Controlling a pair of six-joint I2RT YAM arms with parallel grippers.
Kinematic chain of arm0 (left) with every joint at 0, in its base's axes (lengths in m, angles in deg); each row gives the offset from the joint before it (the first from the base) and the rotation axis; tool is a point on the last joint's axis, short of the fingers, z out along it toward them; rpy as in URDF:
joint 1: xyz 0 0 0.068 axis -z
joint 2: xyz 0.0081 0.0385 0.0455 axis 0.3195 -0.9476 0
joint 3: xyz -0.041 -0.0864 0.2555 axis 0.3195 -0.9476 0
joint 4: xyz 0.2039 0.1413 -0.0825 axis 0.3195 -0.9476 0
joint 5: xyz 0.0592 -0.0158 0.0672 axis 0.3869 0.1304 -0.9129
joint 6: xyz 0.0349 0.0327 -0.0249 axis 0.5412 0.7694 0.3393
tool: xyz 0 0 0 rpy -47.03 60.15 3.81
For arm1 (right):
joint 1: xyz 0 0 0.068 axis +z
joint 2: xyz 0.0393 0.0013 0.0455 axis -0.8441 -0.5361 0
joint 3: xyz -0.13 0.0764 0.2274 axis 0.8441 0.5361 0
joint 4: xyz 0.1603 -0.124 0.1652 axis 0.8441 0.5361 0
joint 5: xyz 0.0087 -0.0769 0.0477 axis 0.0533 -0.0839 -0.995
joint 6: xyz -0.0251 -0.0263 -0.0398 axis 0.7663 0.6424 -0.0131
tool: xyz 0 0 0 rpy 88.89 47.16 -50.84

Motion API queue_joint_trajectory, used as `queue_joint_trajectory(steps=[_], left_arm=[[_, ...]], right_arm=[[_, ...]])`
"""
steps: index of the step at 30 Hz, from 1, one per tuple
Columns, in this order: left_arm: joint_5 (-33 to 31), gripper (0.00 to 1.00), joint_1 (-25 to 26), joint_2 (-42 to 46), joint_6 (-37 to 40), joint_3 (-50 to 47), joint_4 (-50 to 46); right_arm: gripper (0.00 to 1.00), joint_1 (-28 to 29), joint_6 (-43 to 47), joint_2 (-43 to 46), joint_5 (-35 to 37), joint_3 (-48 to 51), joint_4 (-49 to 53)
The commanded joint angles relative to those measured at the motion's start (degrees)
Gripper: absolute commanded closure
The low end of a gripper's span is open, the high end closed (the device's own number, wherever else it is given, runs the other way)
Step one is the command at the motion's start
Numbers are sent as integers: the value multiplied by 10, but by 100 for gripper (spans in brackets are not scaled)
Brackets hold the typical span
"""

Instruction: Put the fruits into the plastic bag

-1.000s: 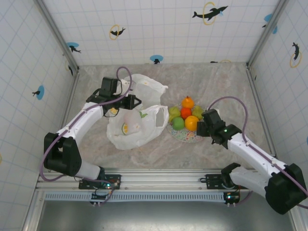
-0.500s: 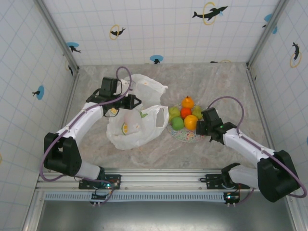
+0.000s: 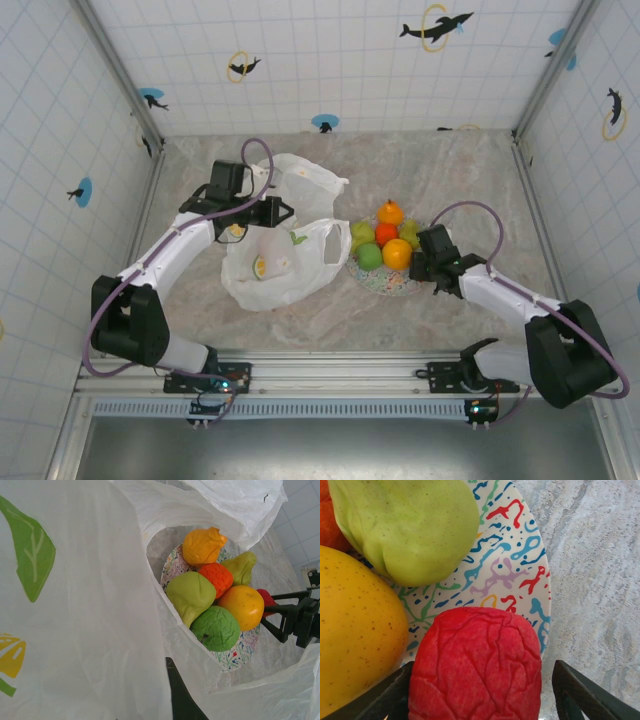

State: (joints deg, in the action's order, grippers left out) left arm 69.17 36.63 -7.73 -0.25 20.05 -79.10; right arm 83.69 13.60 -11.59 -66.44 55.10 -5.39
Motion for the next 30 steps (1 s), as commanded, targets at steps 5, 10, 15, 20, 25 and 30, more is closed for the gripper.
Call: queue_joint_trajectory(steps=[5, 10, 15, 20, 25, 30], left_arm=[[5, 100, -2, -1, -1, -6, 5], [6, 100, -2, 2, -5, -9, 5], [8, 100, -2, 13, -12, -12, 0], [18, 100, -2, 28, -11, -17, -4], [33, 100, -3, 43, 6, -24, -11], [49, 100, -3, 57, 23, -26, -16]], right_arm=[[37, -7, -1, -13, -7, 19, -28], [45, -8, 2, 5, -10, 20, -13], [50, -8, 4, 58, -8, 12, 28], [53, -2, 33, 137, -41, -6, 28], [56, 57, 57, 168, -109, -38, -43], [56, 154, 86, 113, -151, -76, -130]])
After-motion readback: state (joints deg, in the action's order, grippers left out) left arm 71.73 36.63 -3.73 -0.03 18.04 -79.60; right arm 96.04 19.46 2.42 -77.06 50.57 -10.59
